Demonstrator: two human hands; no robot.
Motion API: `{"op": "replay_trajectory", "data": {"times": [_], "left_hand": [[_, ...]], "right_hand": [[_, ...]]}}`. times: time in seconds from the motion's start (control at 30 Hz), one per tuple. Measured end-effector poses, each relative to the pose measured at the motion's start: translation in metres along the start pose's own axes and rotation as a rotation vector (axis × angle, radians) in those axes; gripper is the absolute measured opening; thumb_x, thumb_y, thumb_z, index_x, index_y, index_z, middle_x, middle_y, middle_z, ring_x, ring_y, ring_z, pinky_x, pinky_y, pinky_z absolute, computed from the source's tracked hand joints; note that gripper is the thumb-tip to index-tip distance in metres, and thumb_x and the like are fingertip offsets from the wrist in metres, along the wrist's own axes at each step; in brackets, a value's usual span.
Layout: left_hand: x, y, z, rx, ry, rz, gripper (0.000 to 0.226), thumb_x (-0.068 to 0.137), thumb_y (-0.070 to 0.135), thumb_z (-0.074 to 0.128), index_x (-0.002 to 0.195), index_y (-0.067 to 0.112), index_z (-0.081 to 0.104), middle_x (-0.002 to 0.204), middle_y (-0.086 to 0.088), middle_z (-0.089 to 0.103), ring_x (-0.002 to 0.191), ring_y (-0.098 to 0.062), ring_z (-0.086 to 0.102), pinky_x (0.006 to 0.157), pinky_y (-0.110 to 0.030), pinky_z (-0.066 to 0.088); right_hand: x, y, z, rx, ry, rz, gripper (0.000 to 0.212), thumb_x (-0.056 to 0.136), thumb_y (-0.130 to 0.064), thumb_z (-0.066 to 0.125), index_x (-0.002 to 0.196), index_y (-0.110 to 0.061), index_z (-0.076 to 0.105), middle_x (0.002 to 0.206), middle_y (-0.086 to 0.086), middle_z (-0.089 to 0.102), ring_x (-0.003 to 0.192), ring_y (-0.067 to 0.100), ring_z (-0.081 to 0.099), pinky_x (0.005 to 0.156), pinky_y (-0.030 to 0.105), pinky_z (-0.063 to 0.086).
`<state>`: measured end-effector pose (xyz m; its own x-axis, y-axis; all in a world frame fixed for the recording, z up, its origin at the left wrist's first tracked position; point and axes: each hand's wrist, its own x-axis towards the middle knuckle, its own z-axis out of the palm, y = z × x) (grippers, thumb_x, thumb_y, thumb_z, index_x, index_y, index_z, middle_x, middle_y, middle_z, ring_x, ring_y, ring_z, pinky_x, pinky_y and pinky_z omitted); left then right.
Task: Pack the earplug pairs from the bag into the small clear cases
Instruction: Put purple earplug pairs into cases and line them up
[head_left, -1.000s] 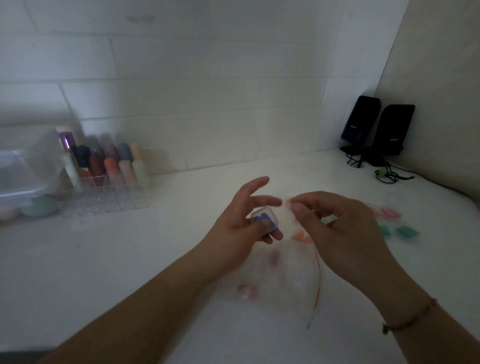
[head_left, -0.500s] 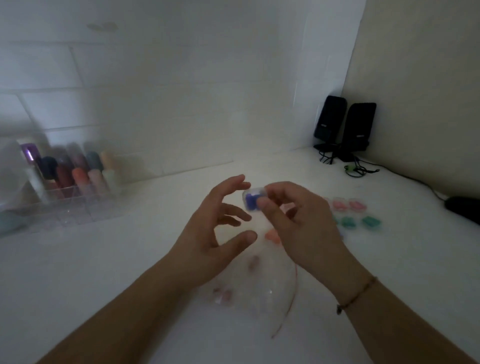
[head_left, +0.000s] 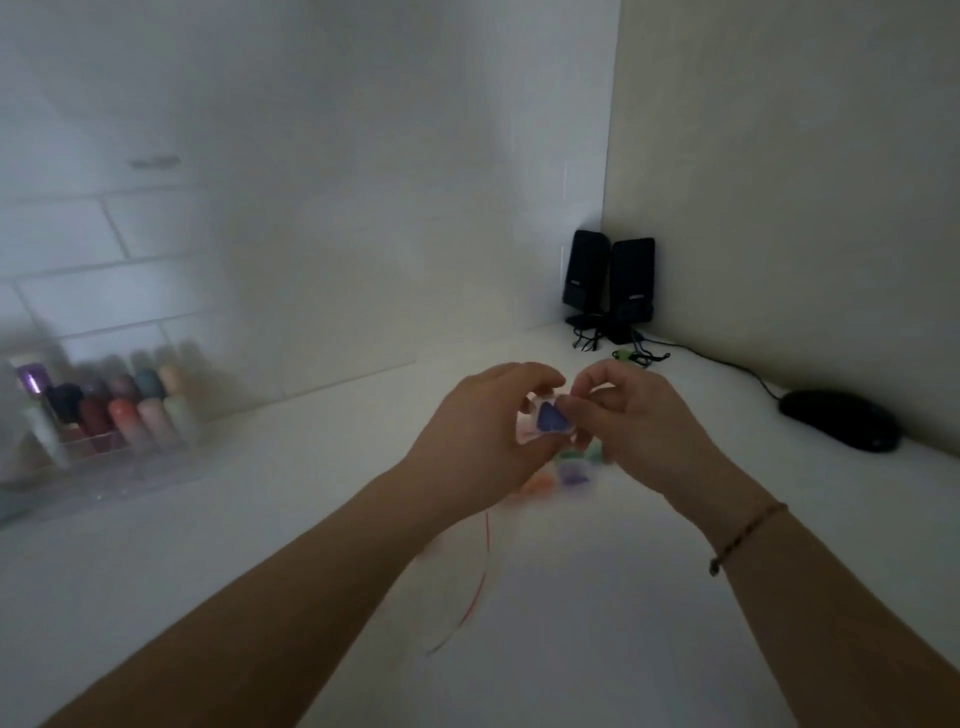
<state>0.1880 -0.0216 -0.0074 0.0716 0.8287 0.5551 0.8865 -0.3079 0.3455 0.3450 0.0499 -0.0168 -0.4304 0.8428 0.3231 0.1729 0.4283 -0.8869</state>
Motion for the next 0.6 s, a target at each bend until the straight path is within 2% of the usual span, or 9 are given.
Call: {"op": "replay_trajectory", "data": {"times": [0.1,0.17,0.3,0.43,0.53,0.6], "left_hand": [[0.020,0.007,0.031,0.130,-0.306,-0.028,0.062,0.079,0.044,0.073,0.134,0.033,0.047,0.128,0.008,0.057,0.113,-0.014,0.053,0.098,-0.035,0.044],[0.026,0.006,0.046,0.226,-0.412,-0.005,0.059,0.081,0.044,0.070,0.134,0.031,0.046,0.129,0.005,0.055,0.115,-0.018,0.051,0.098,-0.039,0.044],[0.027,-0.003,0.062,0.256,-0.444,-0.046,0.049,0.085,0.040,0.065,0.131,0.029,0.052,0.130,0.004,0.055,0.117,-0.019,0.050,0.100,-0.041,0.043],[0.026,-0.008,0.067,0.231,-0.466,-0.073,0.044,0.087,0.038,0.062,0.128,0.026,0.056,0.128,0.002,0.057,0.118,-0.020,0.051,0.100,-0.039,0.043],[0.040,-0.004,0.068,0.224,-0.470,-0.067,0.042,0.085,0.025,0.062,0.127,0.024,0.058,0.125,0.000,0.058,0.116,-0.020,0.052,0.099,-0.037,0.043],[0.061,0.001,0.074,0.210,-0.482,-0.080,0.044,0.085,0.017,0.058,0.128,0.022,0.057,0.126,-0.002,0.057,0.116,-0.020,0.052,0.098,-0.032,0.042]], "right_hand": [[-0.006,0.035,-0.028,-0.254,0.176,0.055,0.015,0.086,-0.025,0.069,0.079,-0.019,0.058,0.066,-0.003,0.069,0.059,0.009,0.062,0.053,0.019,0.043],[-0.012,0.056,-0.034,-0.386,0.247,0.085,0.016,0.086,-0.029,0.066,0.076,-0.024,0.055,0.074,-0.007,0.067,0.067,0.006,0.061,0.056,0.022,0.042],[-0.017,0.078,-0.030,-0.519,0.112,0.198,0.016,0.087,-0.035,0.060,0.077,-0.027,0.050,0.077,-0.005,0.065,0.073,0.016,0.061,0.065,0.033,0.050],[-0.017,0.082,-0.025,-0.731,0.077,0.143,0.024,0.088,-0.045,0.057,0.076,-0.028,0.046,0.074,-0.008,0.059,0.068,0.015,0.055,0.056,0.027,0.040],[-0.015,0.082,-0.025,-0.727,0.100,0.143,0.025,0.090,-0.046,0.054,0.073,-0.027,0.049,0.074,-0.007,0.058,0.069,0.016,0.055,0.056,0.026,0.040],[-0.014,0.080,-0.027,-0.658,0.204,0.154,0.029,0.092,-0.047,0.051,0.070,-0.029,0.049,0.069,-0.008,0.056,0.067,0.015,0.055,0.055,0.026,0.039]]}}
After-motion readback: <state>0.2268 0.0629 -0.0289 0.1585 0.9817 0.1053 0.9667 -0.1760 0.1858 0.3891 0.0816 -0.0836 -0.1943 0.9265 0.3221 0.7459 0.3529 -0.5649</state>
